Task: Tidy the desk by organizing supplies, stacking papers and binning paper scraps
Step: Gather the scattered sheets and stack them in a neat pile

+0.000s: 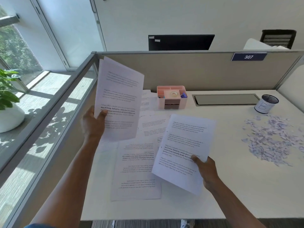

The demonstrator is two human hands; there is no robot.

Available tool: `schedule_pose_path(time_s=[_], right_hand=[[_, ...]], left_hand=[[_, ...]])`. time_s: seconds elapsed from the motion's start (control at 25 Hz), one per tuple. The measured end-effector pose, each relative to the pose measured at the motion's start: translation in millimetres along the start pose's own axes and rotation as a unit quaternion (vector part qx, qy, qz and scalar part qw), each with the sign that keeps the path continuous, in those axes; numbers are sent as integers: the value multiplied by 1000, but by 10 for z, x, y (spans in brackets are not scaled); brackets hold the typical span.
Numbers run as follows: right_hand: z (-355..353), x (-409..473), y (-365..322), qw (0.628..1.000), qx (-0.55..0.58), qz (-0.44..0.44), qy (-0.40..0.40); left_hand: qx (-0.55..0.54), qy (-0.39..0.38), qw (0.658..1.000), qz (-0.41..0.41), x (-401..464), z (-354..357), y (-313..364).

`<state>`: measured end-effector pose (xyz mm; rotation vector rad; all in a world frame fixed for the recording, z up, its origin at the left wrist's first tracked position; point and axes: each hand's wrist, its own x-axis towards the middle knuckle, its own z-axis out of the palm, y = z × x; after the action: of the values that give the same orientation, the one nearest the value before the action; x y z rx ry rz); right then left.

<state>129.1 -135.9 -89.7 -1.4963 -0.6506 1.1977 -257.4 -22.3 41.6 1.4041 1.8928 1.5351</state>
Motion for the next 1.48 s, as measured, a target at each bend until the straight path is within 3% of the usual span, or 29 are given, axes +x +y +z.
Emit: schedule_pose_path(time_s=[0.12, 0.28, 0.4, 0.6, 0.92, 1.12, 1.28, 1.48], right_hand=[[-2, -20, -32, 1000, 8, 2, -2], [71, -53, -119, 1000, 15, -3, -21], [148, -84, -199, 999, 21, -15, -34], [178, -114, -311, 998, 36, -14, -52], [208, -178, -399, 991, 68, -3, -115], [295, -180, -434, 990, 45, 11, -135], [282, -169, -488, 987, 76, 40, -136], [202, -139, -645, 987, 26, -82, -139]], left_hand=[[-113, -64, 991, -32, -26, 121, 131], [-282, -199, 930, -125, -275, 349, 124], [-282, -257, 905, -189, -508, 519, 25], [-225, -301, 891, -255, -775, 699, -64], [-166, -345, 890, -249, -891, 718, -51], [-229, -419, 832, -281, -946, 669, -73], [-217, -431, 837, -259, -1005, 709, -55], [-249, -406, 853, -213, -1071, 798, 46]])
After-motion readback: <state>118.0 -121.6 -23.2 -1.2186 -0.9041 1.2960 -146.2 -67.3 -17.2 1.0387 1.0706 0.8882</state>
